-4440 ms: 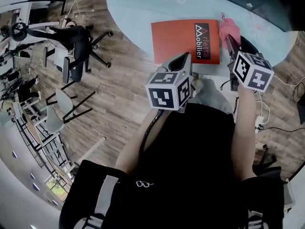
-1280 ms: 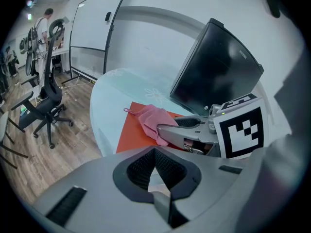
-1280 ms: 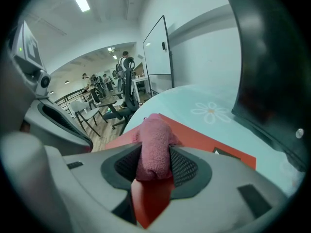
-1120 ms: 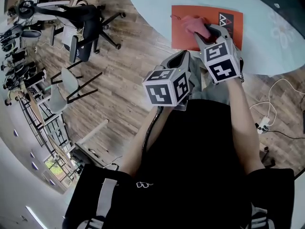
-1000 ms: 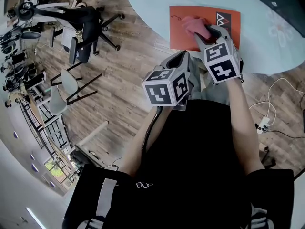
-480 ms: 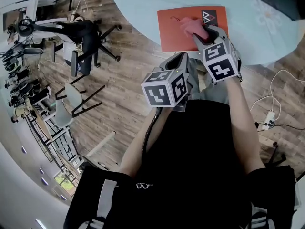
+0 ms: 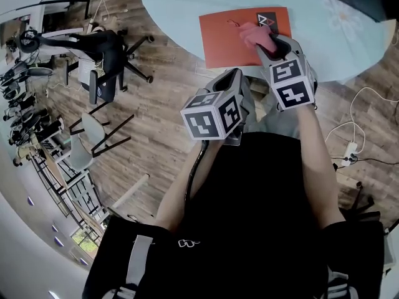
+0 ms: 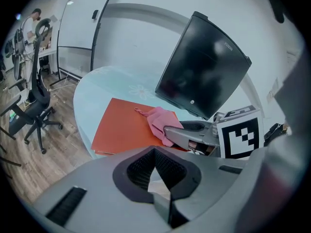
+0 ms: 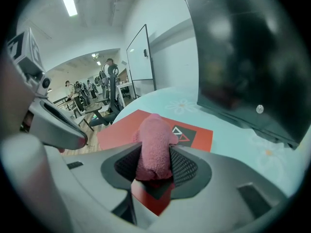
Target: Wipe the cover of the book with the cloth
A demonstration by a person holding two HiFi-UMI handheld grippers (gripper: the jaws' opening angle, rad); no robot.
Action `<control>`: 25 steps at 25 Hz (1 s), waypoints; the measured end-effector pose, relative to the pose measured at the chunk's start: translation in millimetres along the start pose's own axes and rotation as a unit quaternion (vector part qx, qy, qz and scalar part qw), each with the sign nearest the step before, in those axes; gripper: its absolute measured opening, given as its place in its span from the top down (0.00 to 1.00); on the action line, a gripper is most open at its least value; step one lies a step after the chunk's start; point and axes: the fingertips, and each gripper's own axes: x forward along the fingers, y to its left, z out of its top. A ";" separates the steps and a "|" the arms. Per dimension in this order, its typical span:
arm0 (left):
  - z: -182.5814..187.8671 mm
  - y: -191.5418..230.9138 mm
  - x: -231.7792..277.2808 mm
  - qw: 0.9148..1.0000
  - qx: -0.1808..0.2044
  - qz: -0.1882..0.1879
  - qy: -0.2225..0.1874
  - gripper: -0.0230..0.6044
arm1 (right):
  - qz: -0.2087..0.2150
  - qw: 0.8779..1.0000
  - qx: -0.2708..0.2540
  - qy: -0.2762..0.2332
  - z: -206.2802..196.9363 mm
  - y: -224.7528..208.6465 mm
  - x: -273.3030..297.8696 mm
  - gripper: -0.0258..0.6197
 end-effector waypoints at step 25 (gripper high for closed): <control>-31.4 -14.1 20.0 0.999 -0.034 -0.027 0.027 0.95 | -0.010 0.999 0.035 0.004 -11.9 -25.1 -24.6 0.70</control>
